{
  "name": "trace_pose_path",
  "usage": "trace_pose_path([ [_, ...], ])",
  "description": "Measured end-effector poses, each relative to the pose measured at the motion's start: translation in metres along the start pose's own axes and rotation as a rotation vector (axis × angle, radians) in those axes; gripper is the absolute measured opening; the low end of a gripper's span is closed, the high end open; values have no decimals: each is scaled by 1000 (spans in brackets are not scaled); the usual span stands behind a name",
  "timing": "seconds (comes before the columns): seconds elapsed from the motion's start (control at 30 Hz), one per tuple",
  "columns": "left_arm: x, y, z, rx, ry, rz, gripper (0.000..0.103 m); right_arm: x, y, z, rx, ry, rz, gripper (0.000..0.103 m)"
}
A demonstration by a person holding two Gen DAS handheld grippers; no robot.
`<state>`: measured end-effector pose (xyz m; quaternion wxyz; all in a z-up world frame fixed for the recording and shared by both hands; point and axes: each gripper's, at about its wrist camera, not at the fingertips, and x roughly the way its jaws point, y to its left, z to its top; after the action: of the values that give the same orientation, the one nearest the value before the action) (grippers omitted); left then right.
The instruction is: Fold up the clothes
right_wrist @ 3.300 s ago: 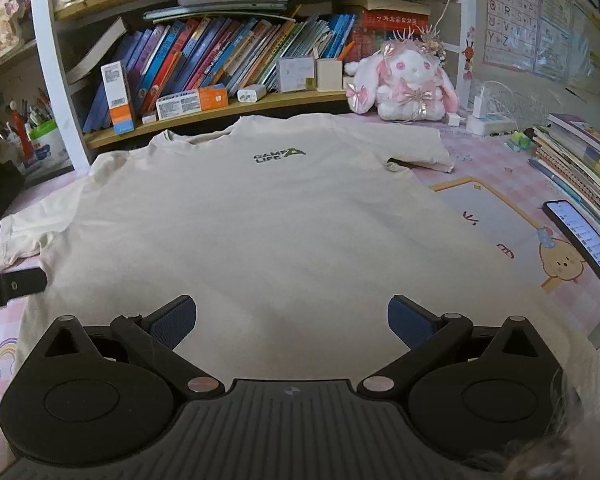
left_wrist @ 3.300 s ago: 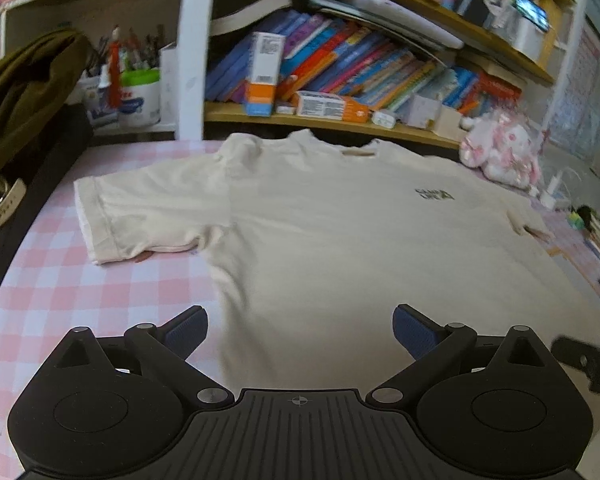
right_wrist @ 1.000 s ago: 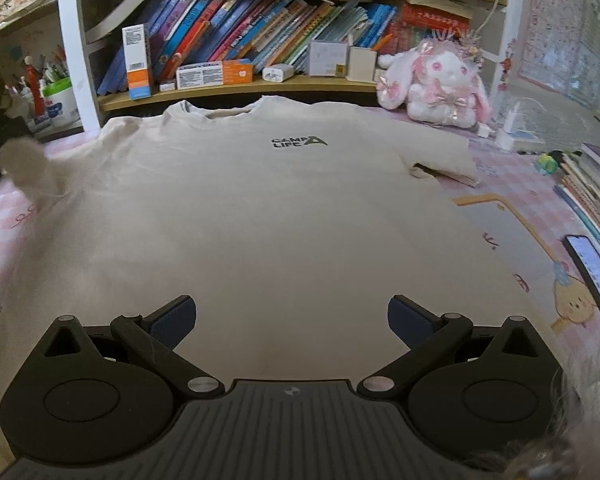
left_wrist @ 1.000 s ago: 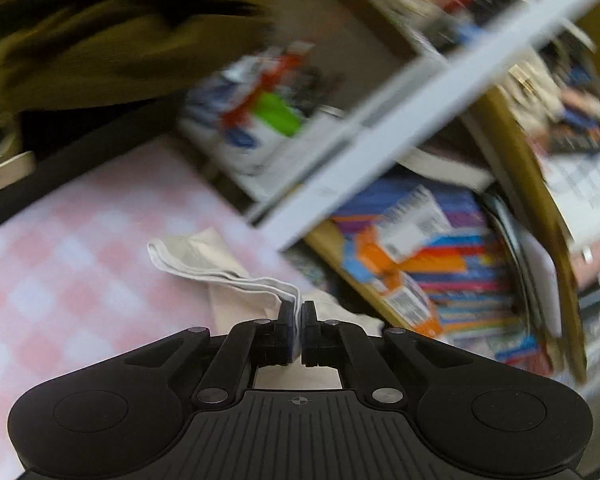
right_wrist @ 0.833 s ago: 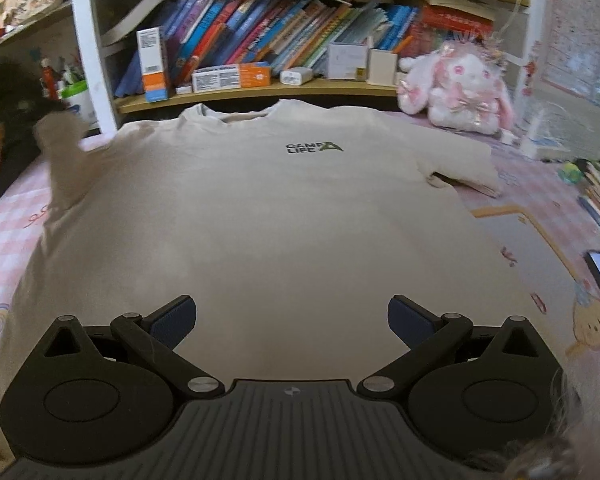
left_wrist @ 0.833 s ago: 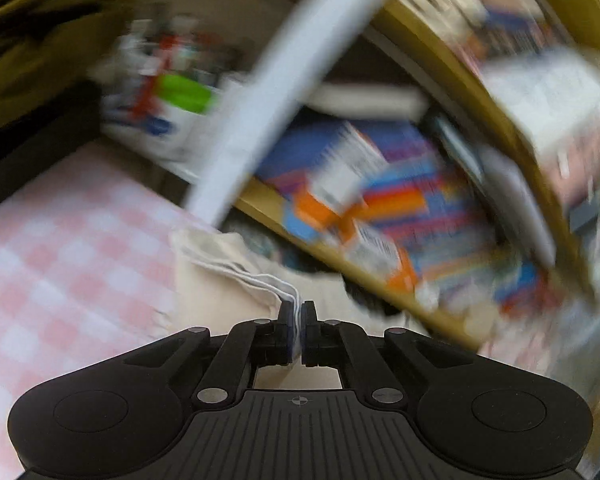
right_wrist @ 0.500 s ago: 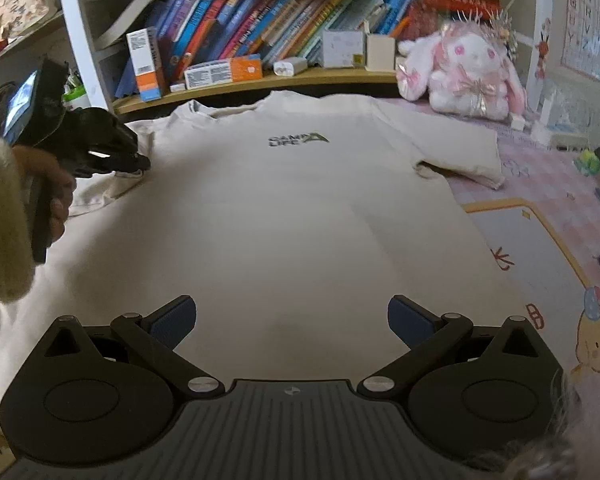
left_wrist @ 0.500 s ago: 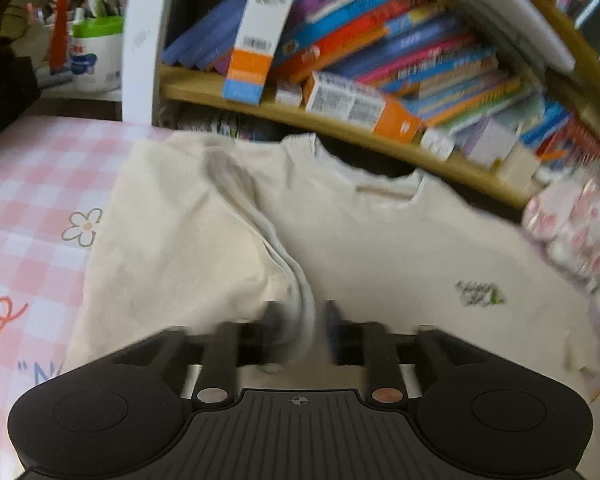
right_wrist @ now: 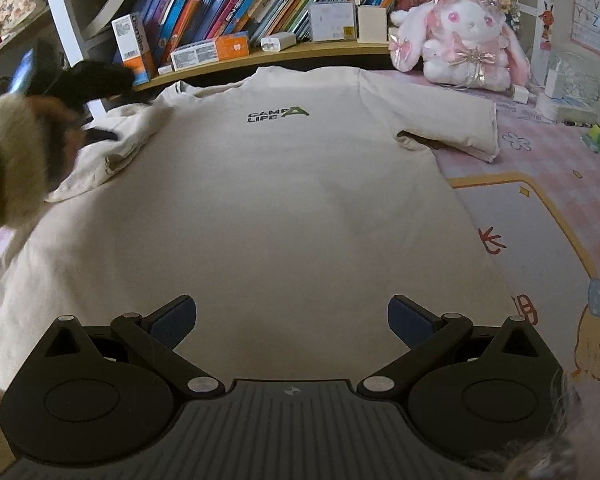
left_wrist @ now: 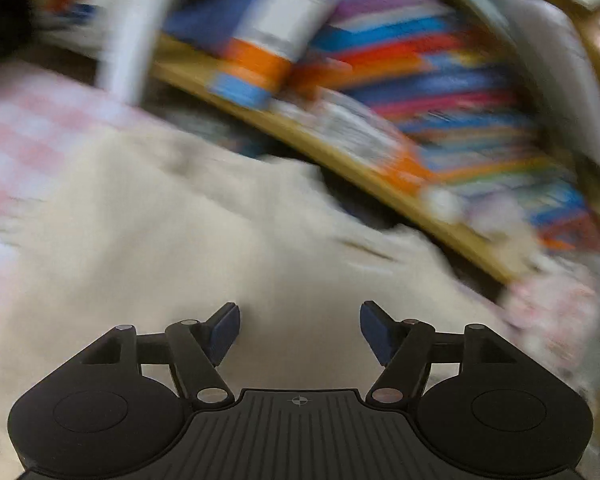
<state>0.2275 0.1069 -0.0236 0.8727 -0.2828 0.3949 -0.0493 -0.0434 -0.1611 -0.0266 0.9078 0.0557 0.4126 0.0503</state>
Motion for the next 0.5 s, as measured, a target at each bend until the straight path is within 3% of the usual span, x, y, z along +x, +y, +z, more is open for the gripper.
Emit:
trace_pose_path([
  [0.1,-23,-3,-15,33,-5,-121,69,2,-3,3,3,-4,5,103],
  [0.27,-94,57,-41,-27,-113,84,63,4,-12,9,25,-28,13,103],
  [0.37,-126,100,-47,-29,-167,233,42,9,-21,11,59,-29,9,103],
  [0.4,-131,113,-46,-49,-169,271,40,11,-24,12,73,-28,16,103],
  [0.5,-129,136,-28,-91,-185,292,40,14,-29,13,103,-24,31,103],
])
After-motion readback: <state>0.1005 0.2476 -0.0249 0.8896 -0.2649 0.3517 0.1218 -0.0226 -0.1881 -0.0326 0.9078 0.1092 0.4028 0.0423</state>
